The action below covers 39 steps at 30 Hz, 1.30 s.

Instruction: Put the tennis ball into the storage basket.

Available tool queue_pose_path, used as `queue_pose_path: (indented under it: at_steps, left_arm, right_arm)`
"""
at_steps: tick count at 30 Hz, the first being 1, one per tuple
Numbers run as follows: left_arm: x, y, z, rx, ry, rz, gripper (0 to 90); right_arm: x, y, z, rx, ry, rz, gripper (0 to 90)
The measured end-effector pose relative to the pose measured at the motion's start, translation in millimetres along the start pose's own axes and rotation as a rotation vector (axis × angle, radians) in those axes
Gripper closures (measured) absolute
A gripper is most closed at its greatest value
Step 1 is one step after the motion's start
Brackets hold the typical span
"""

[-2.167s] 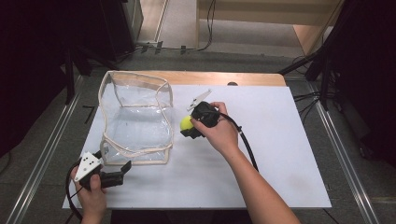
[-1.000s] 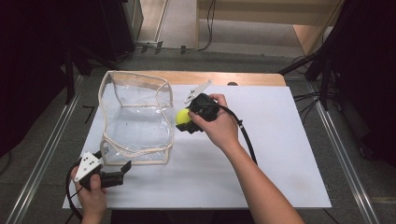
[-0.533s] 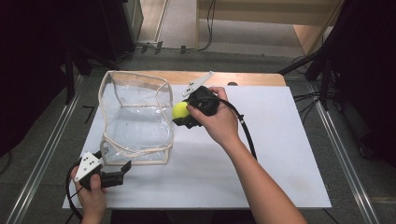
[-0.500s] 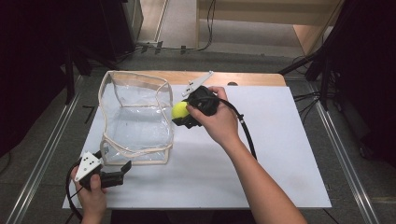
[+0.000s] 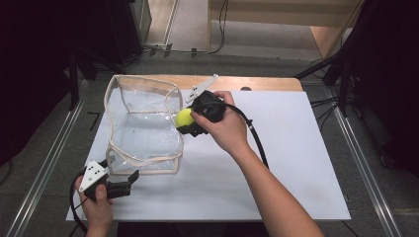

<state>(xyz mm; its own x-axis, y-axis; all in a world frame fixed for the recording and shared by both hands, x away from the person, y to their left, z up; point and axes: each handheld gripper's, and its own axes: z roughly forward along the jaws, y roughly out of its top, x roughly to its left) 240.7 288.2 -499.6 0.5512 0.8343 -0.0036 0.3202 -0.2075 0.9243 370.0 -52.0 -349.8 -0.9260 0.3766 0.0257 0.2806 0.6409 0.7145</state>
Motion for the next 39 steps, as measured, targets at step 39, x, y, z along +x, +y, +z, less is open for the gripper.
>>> queue_pose_path:
  at_steps: [39]
  left_arm:
    - [-0.1, 0.0, 0.3, -0.003, 0.0, -0.003, 0.0]
  right_arm:
    - [22.0, 27.7, -7.3, -0.053, 0.032, -0.06, 22.5]
